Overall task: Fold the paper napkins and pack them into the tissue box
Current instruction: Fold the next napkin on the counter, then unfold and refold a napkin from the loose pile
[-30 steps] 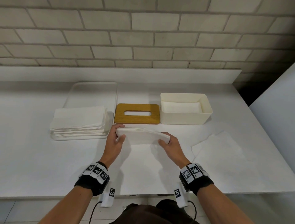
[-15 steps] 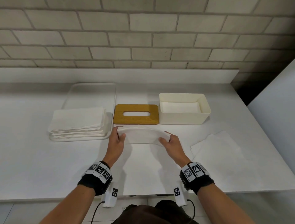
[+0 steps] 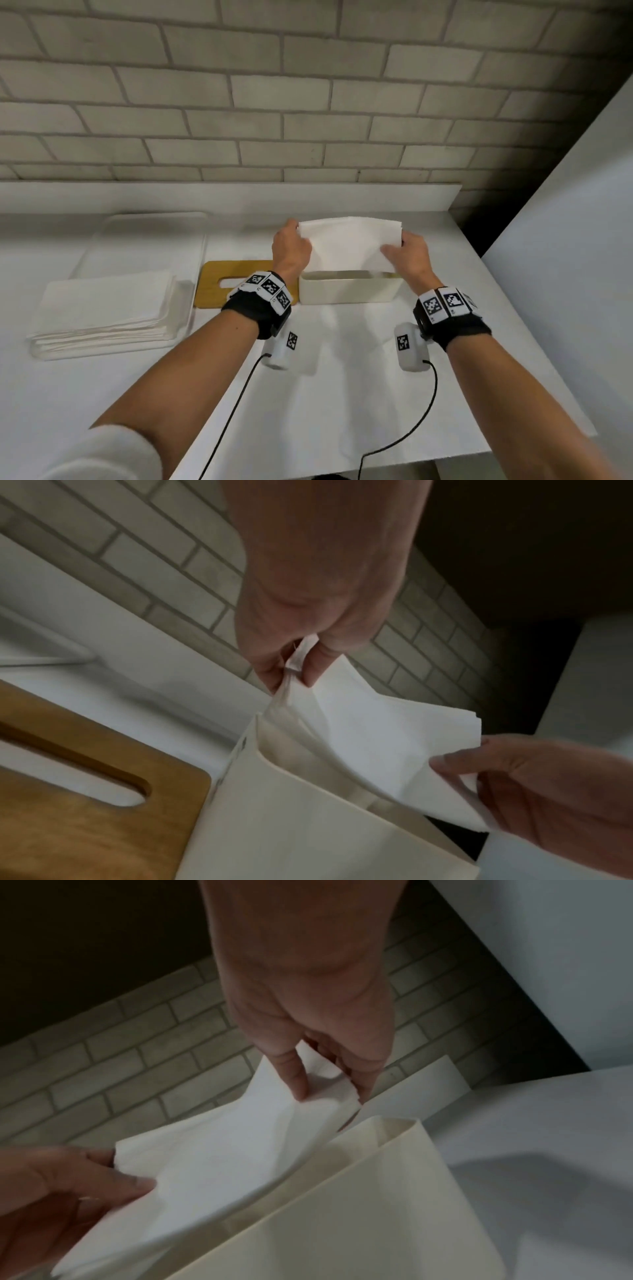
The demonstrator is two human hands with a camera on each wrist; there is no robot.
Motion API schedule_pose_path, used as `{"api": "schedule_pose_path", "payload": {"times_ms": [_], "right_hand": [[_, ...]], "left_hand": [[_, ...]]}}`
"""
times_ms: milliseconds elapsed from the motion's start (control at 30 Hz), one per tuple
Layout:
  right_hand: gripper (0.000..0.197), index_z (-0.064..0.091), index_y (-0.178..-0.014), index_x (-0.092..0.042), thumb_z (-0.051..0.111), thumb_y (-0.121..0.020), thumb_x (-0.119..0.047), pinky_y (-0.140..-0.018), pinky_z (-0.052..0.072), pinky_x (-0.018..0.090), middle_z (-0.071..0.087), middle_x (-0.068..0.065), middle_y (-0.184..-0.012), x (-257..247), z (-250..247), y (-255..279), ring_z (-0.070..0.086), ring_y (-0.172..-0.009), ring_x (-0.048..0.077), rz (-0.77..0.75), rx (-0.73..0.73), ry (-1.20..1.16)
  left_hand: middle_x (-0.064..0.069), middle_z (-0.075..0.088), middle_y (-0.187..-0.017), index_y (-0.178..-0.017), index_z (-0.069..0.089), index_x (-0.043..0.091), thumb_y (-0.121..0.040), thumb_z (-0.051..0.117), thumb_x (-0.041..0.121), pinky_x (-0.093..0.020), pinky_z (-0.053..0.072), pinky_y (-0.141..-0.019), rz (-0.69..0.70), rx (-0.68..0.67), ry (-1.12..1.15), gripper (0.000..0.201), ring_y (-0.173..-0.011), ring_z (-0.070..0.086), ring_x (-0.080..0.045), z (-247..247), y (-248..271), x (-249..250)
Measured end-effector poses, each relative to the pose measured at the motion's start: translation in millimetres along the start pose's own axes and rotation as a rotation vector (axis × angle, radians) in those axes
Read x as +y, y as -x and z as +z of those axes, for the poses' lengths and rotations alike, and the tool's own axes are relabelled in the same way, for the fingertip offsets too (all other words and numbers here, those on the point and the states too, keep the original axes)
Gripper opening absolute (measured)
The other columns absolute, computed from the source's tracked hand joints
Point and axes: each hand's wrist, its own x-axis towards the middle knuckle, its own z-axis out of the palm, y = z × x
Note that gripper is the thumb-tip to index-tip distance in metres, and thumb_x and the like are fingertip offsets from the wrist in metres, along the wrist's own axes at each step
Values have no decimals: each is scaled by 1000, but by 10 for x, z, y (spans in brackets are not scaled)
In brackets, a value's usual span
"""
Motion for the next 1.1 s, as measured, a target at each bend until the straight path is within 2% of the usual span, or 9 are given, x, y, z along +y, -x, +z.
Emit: {"api": "schedule_pose_path", "payload": {"times_ms": [100,333,433,533,633,767,933,1000,1100], "right_hand": [[25,68,-106,-2,56,-84,0,-70,44,24,69,8,-98,69,25,-190,60,-85,22,-4,-7,191],[26,56,-108,-2,55,-82,-1,-79,45,36,60,21,-114,291,162,-446,56,-99,35,114,-119,498],[23,54,-107,-2,51,-84,1,-86,47,37,57,21,-111,283,187,-464,55,-100,36,131,-142,585],[37,52,-122,1,46,-86,6,-90,47,40,55,20,-119,239,204,-424,55,-110,38,48,-107,628],[31,57,-120,0,43,-92,-2,-87,46,38,56,18,-122,197,258,-417,54,-110,36,-20,-142,660],[34,54,-117,-1,36,-100,-25,-80,40,33,53,13,-119,222,343,-431,53,-109,33,149,-422,722],[40,50,-125,-4,29,-102,-28,-79,40,35,51,15,-124,190,365,-424,53,-111,33,159,-490,734],[35,59,-97,-7,33,-100,-29,-76,38,33,55,16,-110,174,329,-410,54,-101,33,114,-451,693],[42,47,-59,-15,42,-98,-31,-73,39,30,60,11,-82,142,132,-324,51,-84,30,-14,-281,580]], "left_hand": [[-18,63,-111,-115,58,2,-85,49,-4,-39,50,-84,-49,-40,-124,32,-103,59,-37,161,-136,-18],[-21,54,-126,-124,53,0,-89,45,-2,-38,45,-93,-72,-140,-340,36,-116,53,-39,332,-186,5],[-22,55,-122,-117,53,-2,-88,46,-2,-38,47,-84,-54,-161,-436,29,-111,55,-38,372,-161,53],[-20,53,-121,-116,50,-3,-86,48,-4,-37,46,-79,20,-158,-531,30,-108,56,-37,401,-122,99],[-17,47,-125,-118,49,-1,-86,50,-3,-36,47,-84,158,-164,-637,33,-110,51,-34,451,-84,167],[-18,52,-131,-124,50,0,-98,39,15,-36,45,-91,17,-426,-739,31,-120,51,-34,532,-37,131],[-16,45,-141,-137,42,3,-104,28,26,-37,40,-99,-22,-531,-782,43,-128,45,-33,565,-16,87],[-17,47,-139,-134,44,2,-103,29,32,-38,41,-98,-48,-520,-713,46,-125,48,-34,501,-24,83],[-13,60,-126,-114,62,7,-100,39,38,-37,46,-95,-35,-412,-478,42,-115,55,-34,302,-26,52]]}}
